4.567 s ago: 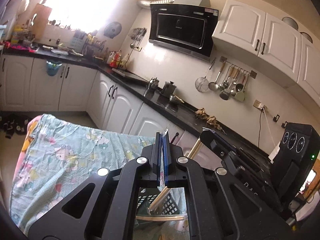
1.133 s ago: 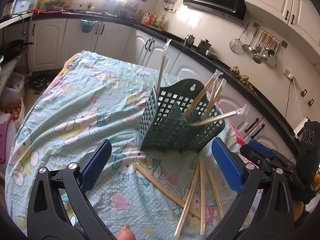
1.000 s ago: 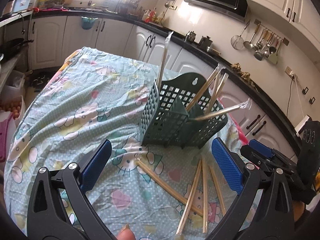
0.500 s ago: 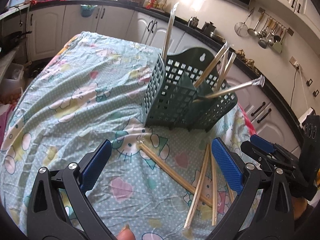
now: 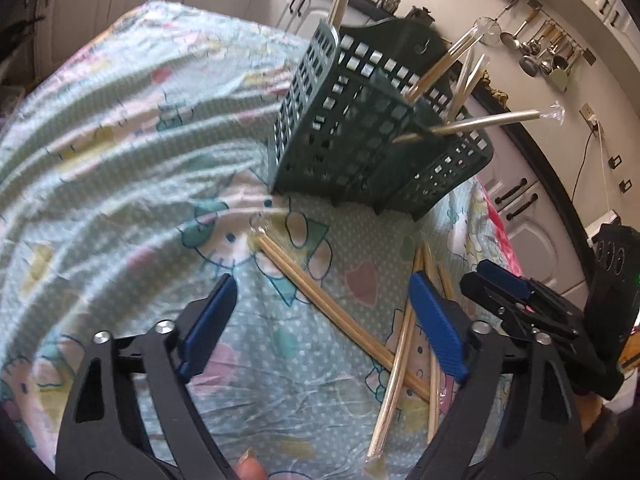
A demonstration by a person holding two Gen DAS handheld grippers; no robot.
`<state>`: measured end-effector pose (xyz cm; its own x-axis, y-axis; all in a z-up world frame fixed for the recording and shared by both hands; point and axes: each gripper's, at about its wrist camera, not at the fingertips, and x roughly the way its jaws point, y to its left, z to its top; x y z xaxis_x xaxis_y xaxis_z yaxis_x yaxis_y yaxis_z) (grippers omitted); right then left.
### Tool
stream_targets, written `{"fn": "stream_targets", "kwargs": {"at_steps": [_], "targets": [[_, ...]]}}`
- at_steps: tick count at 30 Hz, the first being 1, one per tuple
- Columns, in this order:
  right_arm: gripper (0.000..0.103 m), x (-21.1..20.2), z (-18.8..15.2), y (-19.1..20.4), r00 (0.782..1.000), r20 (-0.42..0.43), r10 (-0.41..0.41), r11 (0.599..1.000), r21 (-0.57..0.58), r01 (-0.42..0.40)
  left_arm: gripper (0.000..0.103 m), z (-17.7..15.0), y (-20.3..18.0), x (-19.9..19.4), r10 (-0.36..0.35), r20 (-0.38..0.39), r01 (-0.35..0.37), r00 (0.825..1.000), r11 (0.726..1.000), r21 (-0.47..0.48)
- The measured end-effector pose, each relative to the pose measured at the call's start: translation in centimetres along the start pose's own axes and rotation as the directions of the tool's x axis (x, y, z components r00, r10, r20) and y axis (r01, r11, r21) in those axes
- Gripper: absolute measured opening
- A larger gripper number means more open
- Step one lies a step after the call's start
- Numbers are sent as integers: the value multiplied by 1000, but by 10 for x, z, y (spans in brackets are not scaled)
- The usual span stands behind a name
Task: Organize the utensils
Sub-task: 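Move both open tools back down to the remaining chopsticks, then close the left tool on a chopstick while the right tool grasps another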
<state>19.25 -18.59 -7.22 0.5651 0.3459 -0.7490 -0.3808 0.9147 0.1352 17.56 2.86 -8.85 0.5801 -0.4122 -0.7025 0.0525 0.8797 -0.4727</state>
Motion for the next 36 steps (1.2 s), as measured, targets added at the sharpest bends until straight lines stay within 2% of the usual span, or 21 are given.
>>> {"fn": "stream_targets", "kwargs": {"at_steps": [2,3,9,18,28,31,36], "targets": [[52,4,-1,0,1000,-11,5,1000,2,-5,63,-1,2,6,-11,-22,11,1000,1000,-17],[50,6,-2,0,1000,-15,6,1000,1,-6,62,-1,2,9,-15,-29,15,999,1000,-23],[47,15,-2,-1,999,-36,19,1000,9,-19,56,3,3,23,-20,-56,17,998,999,-43],[40,36,0,-14,995,-90,49,996,80,-42,51,15,6,35,20,-60,-23,998,999,-49],[35,59,8,-32,987,-118,108,980,178,-86,36,25,19,39,39,-48,-42,998,997,-65],[30,64,11,-39,985,-116,125,972,216,-98,32,27,23,39,44,-48,-47,998,996,-69],[22,68,13,-50,982,-107,155,956,265,-122,31,32,26,39,48,-49,-52,998,996,-79]]}}
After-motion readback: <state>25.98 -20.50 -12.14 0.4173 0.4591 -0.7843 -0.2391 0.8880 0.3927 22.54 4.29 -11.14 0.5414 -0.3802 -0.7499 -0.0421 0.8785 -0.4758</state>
